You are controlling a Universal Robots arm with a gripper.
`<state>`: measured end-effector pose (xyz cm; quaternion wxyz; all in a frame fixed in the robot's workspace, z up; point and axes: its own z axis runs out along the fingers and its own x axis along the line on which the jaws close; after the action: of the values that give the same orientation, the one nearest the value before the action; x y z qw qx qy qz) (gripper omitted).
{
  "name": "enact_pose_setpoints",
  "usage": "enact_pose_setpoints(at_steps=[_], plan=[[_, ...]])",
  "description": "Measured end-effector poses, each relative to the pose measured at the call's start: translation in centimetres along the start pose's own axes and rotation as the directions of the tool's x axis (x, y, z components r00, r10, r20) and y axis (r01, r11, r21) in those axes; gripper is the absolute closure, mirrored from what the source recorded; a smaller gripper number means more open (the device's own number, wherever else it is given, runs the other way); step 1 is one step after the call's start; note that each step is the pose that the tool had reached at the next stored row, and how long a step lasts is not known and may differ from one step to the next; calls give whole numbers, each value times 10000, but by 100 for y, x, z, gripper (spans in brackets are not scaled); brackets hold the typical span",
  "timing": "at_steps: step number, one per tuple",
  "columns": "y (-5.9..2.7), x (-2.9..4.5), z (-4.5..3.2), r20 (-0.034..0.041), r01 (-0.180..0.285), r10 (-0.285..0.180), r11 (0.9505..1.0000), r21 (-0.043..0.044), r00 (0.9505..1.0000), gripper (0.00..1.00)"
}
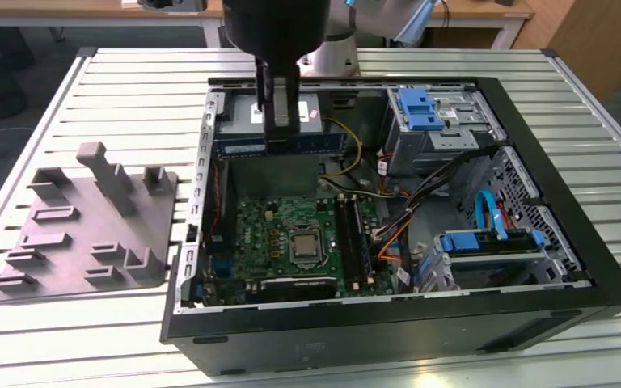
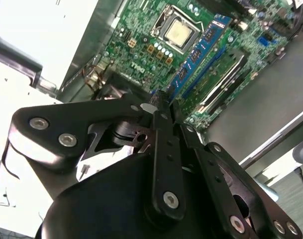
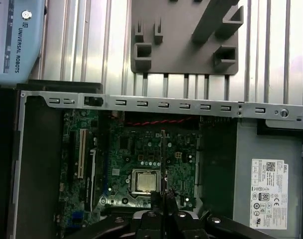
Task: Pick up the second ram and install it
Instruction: 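Pick up the second ram and move it above second insertion slot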
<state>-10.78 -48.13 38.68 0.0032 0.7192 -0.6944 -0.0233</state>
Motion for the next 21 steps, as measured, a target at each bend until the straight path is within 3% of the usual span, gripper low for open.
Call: enact_pose_setpoints(at_steps=[21], plan=[[-459,9,-1,1,-1,1,10000,-7,10000,86]])
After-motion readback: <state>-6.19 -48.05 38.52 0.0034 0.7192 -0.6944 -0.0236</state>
